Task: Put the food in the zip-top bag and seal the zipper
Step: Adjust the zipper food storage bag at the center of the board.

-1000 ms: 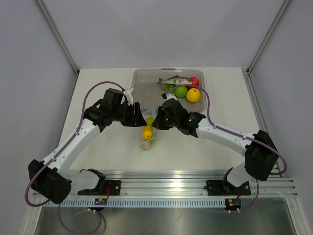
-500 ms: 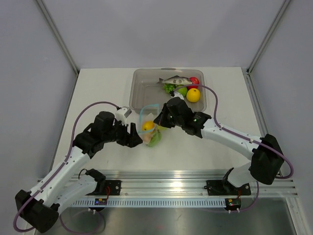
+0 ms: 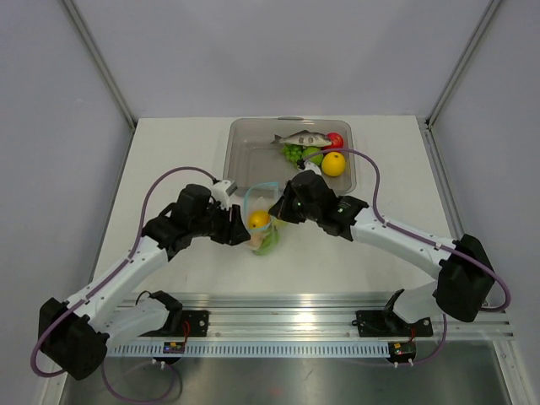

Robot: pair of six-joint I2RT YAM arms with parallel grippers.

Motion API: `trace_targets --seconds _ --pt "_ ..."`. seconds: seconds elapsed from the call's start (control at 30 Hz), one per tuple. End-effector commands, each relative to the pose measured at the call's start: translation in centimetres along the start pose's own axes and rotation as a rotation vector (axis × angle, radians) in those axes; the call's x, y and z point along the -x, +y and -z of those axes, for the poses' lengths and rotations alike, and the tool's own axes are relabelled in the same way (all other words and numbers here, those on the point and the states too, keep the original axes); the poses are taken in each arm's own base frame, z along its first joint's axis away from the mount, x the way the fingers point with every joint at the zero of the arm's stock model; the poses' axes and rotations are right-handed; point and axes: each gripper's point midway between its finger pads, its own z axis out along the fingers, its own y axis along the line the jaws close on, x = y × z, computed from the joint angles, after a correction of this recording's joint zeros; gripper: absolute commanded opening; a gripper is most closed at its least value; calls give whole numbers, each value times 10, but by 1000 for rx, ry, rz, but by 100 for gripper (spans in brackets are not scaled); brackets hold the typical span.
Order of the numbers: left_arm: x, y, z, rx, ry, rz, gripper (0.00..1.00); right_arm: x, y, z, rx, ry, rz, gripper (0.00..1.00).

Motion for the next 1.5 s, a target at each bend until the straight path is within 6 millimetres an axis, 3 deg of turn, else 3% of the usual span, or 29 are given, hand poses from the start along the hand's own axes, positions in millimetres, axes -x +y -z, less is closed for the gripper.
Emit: trace_targets --seconds 0.0,0.13,0.17,0.2,0.27,0.33,0.37,0.4,0.47,0.5,0.6,0.67,0.7,0.73,0.8,0.9,1.07,1.3,1.47 --pt "32 -22 0 -70 -78 -54 47 20 10 15 45 -75 -27 0" --pt "36 -37 0 -128 -61 -77 15 17 8 17 55 -66 -27 0" --pt "35 -37 1 -124 -50 -79 0 16 10 17 67 -60 -25 0" --pt "44 -41 5 -128 -62 -91 0 14 9 18 76 -53 -7 0" --pt "51 -44 9 -130 -66 -113 0 9 22 23 155 -27 29 14" --pt "61 -54 19 -154 -81 -152 0 7 29 35 222 -25 120 36" --pt "63 -57 23 -163 -87 -166 0 9 29 40 227 -36 149 54" --pt "66 -60 26 -173 -93 -188 0 14 29 53 243 -68 210 62" --pt "72 -73 35 -231 -109 -225 0 25 13 66 170 -133 266 75" --pt "73 -76 38 -242 -115 -250 0 32 5 81 144 -171 326 78" --pt "71 -82 39 -287 -102 -300 0 56 -14 107 86 -269 439 79" --pt "64 -90 41 -355 -74 -331 0 57 -20 112 106 -240 501 79" --pt "63 -94 42 -382 -65 -340 0 66 -37 110 63 -234 543 82" --pt "60 -102 46 -433 -57 -352 0 61 -37 108 96 -195 566 84" --pt "61 -108 50 -470 -72 -381 0 58 -57 96 60 -138 597 93" --pt "59 -117 59 -528 -82 -432 0 50 -68 83 82 -77 613 94" --pt "54 -127 68 -604 -84 -498 0 44 -55 90 193 -99 690 92" --pt "55 -119 52 -588 -39 -494 0 51 -36 118 274 -169 847 88" --pt "52 -119 49 -612 3 -523 0 34 -19 122 433 -137 949 82"
